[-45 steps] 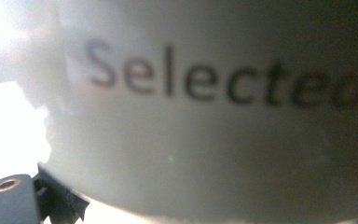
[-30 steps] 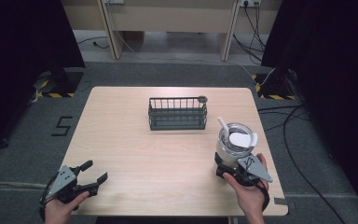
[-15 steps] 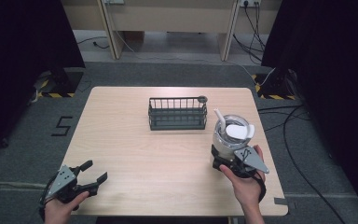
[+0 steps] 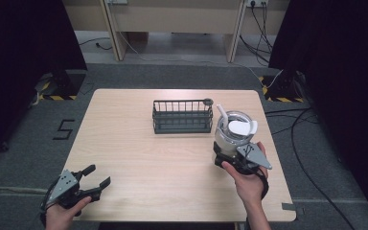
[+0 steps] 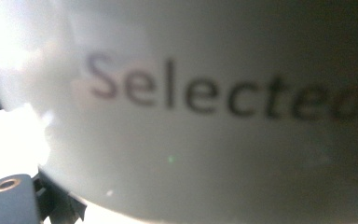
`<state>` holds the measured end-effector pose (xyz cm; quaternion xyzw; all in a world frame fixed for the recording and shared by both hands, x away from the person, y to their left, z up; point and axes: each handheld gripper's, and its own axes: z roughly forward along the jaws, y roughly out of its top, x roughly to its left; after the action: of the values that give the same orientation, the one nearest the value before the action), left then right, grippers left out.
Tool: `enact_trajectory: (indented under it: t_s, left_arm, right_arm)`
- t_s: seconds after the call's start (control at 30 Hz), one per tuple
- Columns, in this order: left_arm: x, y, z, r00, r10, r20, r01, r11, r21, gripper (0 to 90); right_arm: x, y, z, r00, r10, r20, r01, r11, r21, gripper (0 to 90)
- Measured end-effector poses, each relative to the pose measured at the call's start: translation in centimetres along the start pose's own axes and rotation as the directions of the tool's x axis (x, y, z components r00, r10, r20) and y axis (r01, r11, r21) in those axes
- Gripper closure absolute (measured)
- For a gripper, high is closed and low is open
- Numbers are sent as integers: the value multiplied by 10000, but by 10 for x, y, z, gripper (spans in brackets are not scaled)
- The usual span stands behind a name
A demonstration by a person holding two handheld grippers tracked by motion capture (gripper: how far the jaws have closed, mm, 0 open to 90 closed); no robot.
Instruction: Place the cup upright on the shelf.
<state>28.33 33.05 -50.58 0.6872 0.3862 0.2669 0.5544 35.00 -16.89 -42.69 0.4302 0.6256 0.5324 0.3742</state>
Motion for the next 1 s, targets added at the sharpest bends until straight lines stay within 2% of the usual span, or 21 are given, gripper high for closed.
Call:
enact_trajectory:
  t_s: [1.0]
  left_arm:
    - [-1, 0, 0, 10000, -41, 80, 42, 10000, -69, 196]
  right_arm:
    - [2, 23, 36, 10000, 24, -13, -24, 9999, -128, 105]
